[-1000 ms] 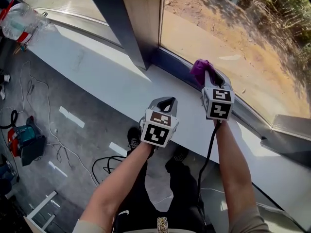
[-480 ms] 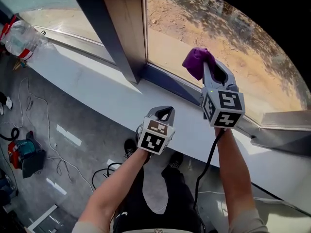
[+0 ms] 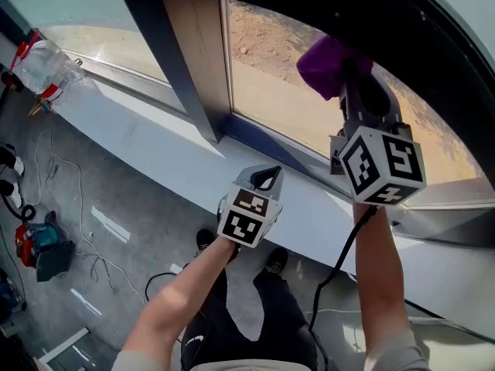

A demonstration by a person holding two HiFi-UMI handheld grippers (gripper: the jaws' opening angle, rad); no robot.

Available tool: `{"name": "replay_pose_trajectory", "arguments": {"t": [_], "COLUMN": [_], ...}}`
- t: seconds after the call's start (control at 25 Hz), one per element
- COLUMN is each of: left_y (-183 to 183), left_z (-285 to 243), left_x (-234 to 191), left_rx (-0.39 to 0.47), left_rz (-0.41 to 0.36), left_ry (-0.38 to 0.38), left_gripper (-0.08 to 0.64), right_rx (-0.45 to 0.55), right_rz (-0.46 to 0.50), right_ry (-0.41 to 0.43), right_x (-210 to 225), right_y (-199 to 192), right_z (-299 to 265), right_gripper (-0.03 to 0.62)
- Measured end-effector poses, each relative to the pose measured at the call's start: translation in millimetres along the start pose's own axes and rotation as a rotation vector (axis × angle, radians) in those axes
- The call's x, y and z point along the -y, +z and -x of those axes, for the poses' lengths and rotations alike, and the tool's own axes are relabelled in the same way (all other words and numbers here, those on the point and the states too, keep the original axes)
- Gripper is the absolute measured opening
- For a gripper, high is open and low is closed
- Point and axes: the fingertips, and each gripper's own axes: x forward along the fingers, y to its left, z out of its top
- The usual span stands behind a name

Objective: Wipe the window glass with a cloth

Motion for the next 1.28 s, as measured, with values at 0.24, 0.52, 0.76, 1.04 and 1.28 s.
{"name": "replay_pose_trajectory", "arguments": {"t": [0.24, 0.52, 0.76, 1.04, 1.28], "left_y": [13.2, 9.6, -6.1, -45.3, -74.7], "left_z": [2.6, 0.4, -11.3, -29.1, -44.8], "left_x": [16.3, 29.4, 21.2, -3.0, -19.6], "left_rx": [0.023, 0.022, 0.006, -0.050, -0.084], "left_rz": [0.000, 0.027, 0.039, 0.061, 0.070], "left_ry": [0.021, 0.038, 0.015, -0.006, 0.024], "left_gripper": [0.000, 0.000, 0.000, 0.000, 0.000], "right_rx": [0.091, 0.063, -0.064, -0.258, -0.417], "right_rz": [-0.037, 0.001, 0.032, 0.035, 0.010], "right_ry": [-0.007, -0.018, -0.044, -0.064, -0.066], "right_x": [22.6, 38.1, 39.5, 37.4, 37.6], "right_y": [31.3, 13.7, -64.2, -197.4, -310.4], "right_z": [20.6, 37.1, 35.9, 32.9, 36.2], "right_gripper": [0.074, 0.074, 0.074, 0.074, 0.074]}}
